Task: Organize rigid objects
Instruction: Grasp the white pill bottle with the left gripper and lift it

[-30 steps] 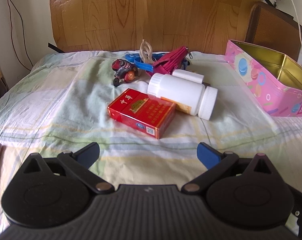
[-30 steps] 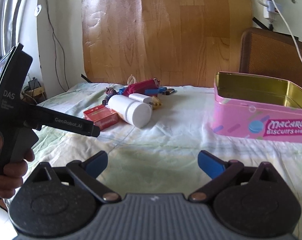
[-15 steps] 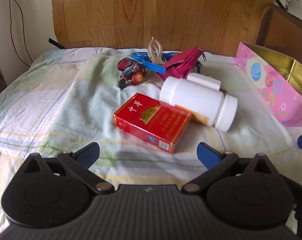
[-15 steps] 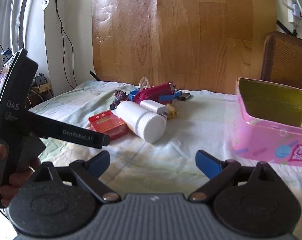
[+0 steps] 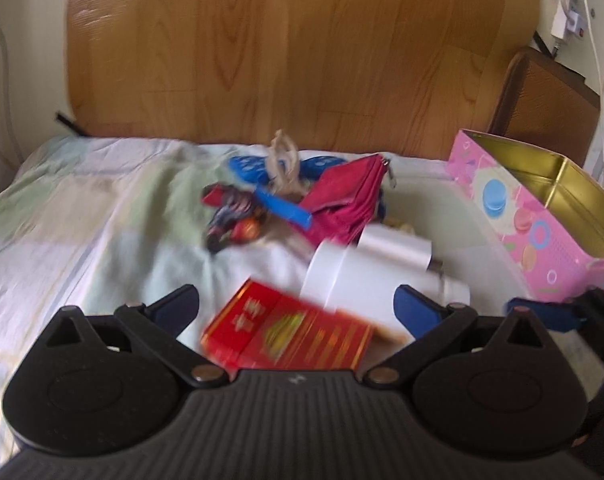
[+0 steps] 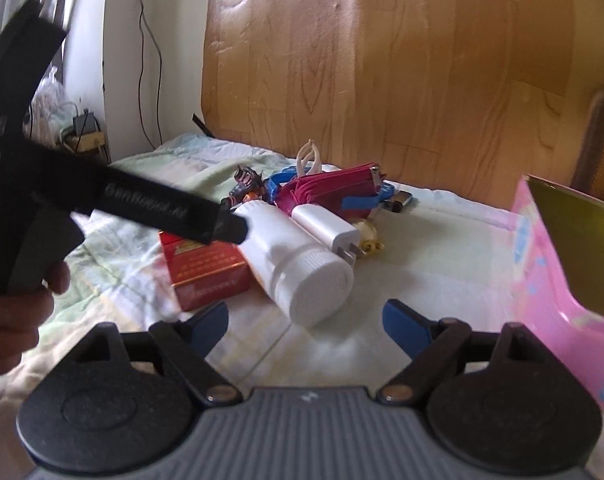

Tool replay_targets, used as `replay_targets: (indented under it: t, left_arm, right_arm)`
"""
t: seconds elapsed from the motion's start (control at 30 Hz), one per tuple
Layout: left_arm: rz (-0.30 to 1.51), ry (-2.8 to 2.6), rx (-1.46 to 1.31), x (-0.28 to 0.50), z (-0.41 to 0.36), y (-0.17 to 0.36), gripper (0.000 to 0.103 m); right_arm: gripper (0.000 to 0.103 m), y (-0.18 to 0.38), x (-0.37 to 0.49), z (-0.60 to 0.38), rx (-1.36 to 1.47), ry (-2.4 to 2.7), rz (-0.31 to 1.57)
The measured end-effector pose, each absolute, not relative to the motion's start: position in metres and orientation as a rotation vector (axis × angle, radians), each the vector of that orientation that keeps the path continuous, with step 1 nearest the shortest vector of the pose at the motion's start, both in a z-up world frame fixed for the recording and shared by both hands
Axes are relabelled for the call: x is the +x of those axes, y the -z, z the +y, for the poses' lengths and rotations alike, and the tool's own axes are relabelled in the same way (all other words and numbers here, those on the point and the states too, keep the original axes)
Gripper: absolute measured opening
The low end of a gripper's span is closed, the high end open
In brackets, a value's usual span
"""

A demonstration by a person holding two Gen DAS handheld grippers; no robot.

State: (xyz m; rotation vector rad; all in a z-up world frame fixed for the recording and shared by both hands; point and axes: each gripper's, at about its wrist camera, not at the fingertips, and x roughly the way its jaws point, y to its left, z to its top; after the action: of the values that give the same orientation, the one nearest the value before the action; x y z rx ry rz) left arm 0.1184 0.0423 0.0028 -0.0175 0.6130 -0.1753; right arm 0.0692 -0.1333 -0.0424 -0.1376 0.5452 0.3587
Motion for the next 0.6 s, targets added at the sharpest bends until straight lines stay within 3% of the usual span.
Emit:
replay_targets:
  t: [0.4,0.43,0.53,0.6]
  left_arm:
    - [0.656,0.303,-0.04,0.149,0.026,0.003,0.103]
    - [0.649,0.294,-0.036,0.146,0.025,0.003,0.103]
    - [0.656,0.313,-0.058,0.143,0.024,0.001,0.09]
    - [0.662,0.309,-0.055,0.14,0.021,-0.002,0.089]
  right_arm:
    - [0.088,0.058,0.095,-0.106,-0.29,-0.453,0.593]
    - [0.083,0.058,0.096,-0.109,-0.276,-0.452,0.598]
    - [0.056,0.058,0.098,-0.121,-0.202,-0.445,0.626]
    - [0.042,0.057,0.094,-0.131,-0.146,-0.444,0.645]
